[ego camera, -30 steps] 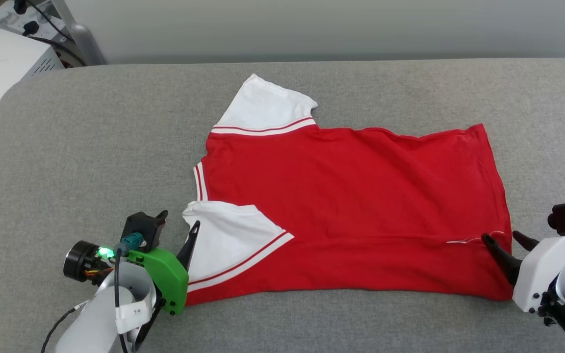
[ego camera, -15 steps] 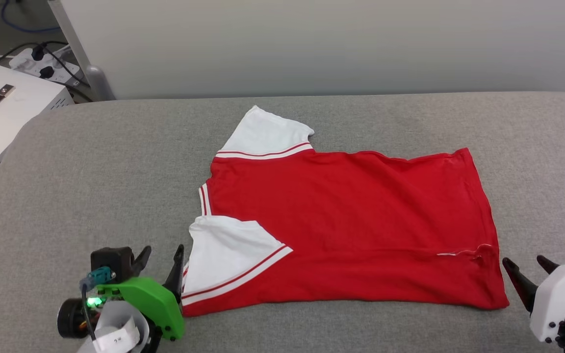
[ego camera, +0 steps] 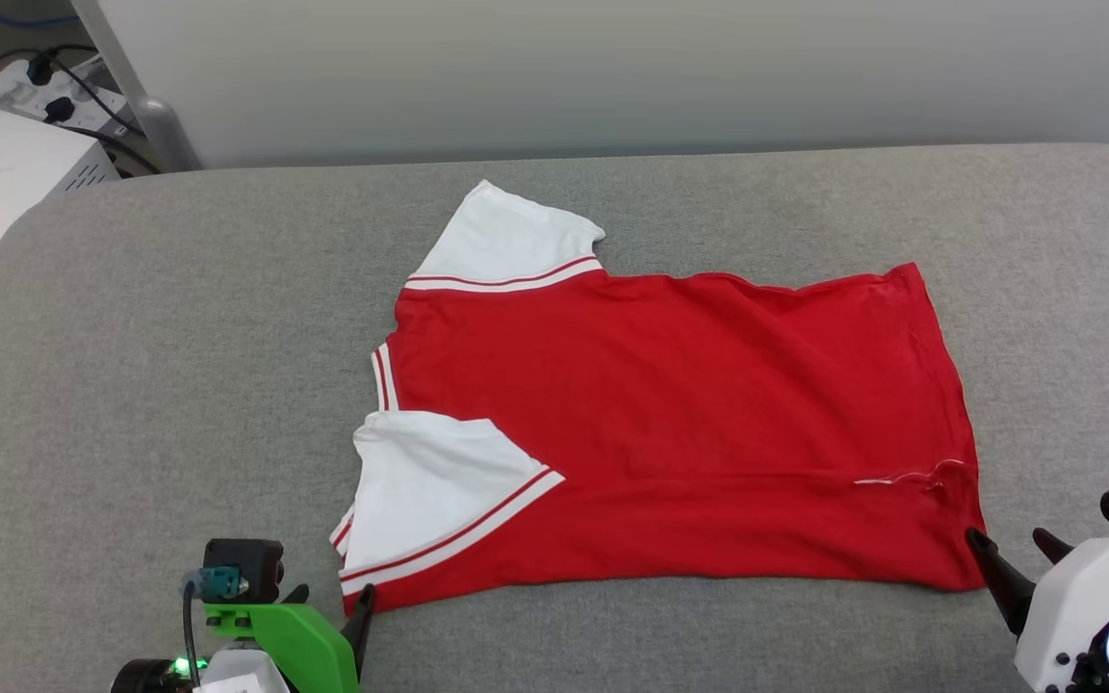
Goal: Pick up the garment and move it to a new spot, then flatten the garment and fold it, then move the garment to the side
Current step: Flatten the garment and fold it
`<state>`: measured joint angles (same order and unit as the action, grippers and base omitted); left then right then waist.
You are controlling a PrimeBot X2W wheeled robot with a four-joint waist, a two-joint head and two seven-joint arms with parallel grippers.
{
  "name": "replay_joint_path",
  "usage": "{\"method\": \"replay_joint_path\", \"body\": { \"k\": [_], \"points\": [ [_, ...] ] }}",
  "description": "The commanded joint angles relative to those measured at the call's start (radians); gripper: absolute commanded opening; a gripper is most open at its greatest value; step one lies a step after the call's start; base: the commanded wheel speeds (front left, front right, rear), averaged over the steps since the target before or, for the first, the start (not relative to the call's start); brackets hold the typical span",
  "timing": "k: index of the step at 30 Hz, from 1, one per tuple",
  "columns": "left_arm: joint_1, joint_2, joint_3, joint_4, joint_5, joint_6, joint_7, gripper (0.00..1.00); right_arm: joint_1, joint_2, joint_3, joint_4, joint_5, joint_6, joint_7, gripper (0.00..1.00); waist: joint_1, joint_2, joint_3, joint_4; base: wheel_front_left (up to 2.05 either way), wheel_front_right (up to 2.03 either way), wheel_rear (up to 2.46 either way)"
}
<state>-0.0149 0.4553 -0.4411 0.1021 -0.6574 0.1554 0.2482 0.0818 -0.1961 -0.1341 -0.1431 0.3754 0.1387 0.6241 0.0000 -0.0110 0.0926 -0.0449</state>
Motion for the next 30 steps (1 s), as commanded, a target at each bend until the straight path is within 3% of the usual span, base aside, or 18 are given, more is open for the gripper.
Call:
{"method": "replay_joint_path", "body": {
  "k": [1,9,14,16,17,23,30],
  "points": [
    [0.001,0.001,0.004,-0.002,0.005,0.012,0.001,1.00,0.011,0.005,-0.002,-0.010,-0.010,-0.008,0.002,1.00,0.0000,0.0110,0.017,-0.011,0.00,0.00,0.00],
    [-0.033,-0.007,0.004,0.048,0.021,0.044,0.007,1.00,-0.004,0.013,0.002,-0.020,-0.014,-0.008,-0.004,1.00,0.0000,0.0110,0.061,-0.035,0.00,0.00,0.00],
    [-0.045,-0.011,-0.025,0.102,0.024,0.029,0.036,1.00,-0.011,0.010,-0.001,-0.015,-0.015,-0.008,-0.009,1.00,0.0000,0.0110,0.081,-0.041,0.00,0.00,0.00],
    [-0.044,-0.019,-0.034,0.120,0.012,0.016,0.049,0.24,-0.013,0.006,-0.001,-0.012,-0.016,-0.008,-0.012,1.00,0.0000,0.0110,0.085,-0.040,0.00,0.00,0.00],
    [-0.044,-0.022,-0.040,0.129,0.009,0.009,0.052,0.00,-0.014,0.003,-0.001,-0.009,-0.018,-0.008,-0.013,1.00,0.0000,0.0110,0.087,-0.039,0.00,0.00,0.00],
    [-0.046,-0.051,-0.054,0.136,-0.021,-0.034,0.035,0.00,-0.012,-0.028,-0.010,0.003,-0.041,-0.008,-0.013,1.00,0.0000,0.0110,0.055,-0.009,0.00,0.00,0.00],
    [-0.036,-0.023,-0.041,0.009,-0.022,-0.023,0.035,0.00,-0.028,-0.033,-0.010,0.049,-0.062,-0.008,0.002,1.00,0.0000,0.0110,0.032,0.026,0.00,0.00,0.00]
  ]
}}
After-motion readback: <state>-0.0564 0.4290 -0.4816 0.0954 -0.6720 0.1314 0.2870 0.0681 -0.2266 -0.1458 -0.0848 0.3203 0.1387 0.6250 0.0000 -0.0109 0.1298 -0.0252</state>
